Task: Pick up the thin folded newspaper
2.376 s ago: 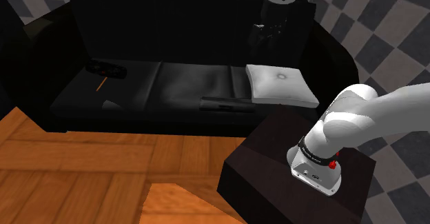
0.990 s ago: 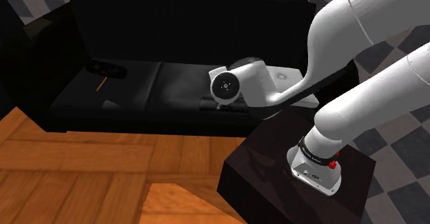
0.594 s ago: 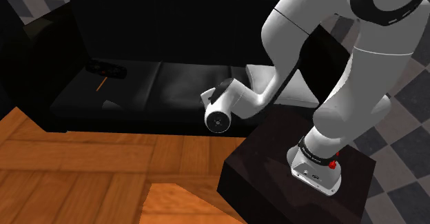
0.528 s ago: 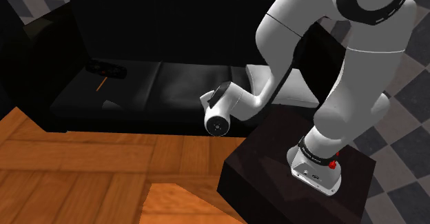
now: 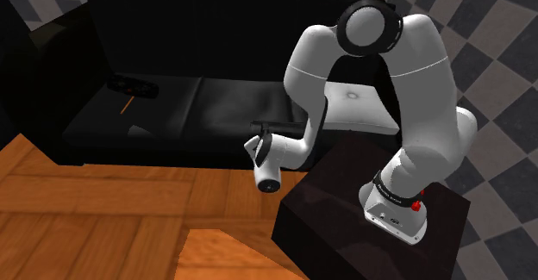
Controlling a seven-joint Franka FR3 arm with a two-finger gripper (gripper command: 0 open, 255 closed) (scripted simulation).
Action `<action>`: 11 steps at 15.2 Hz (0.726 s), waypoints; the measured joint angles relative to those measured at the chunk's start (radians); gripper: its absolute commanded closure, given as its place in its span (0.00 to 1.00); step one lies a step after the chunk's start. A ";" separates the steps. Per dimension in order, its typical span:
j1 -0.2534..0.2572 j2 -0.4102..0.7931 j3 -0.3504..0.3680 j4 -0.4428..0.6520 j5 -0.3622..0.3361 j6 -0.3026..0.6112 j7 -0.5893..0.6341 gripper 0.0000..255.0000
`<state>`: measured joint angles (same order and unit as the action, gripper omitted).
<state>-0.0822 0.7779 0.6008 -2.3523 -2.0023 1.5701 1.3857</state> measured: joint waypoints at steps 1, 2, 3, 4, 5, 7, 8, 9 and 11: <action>0.023 0.044 -0.040 0.031 -0.047 -0.025 -0.005 0.00; 0.041 0.077 -0.070 0.051 -0.081 -0.045 -0.004 0.00; 0.054 0.102 -0.086 0.066 -0.100 -0.059 -0.001 0.00; 0.063 0.123 -0.098 0.080 -0.112 -0.067 0.001 0.00; 0.068 0.138 -0.106 0.090 -0.121 -0.071 0.004 0.00; 0.077 0.165 -0.116 0.108 -0.131 -0.078 0.010 0.00; 0.081 0.181 -0.123 0.119 -0.137 -0.081 0.014 0.00; 0.084 0.196 -0.129 0.131 -0.143 -0.082 0.017 0.00; 0.091 0.218 -0.136 0.146 -0.149 -0.086 0.022 1.00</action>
<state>0.0083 0.9961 0.4645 -2.2063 -2.1515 1.4838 1.4080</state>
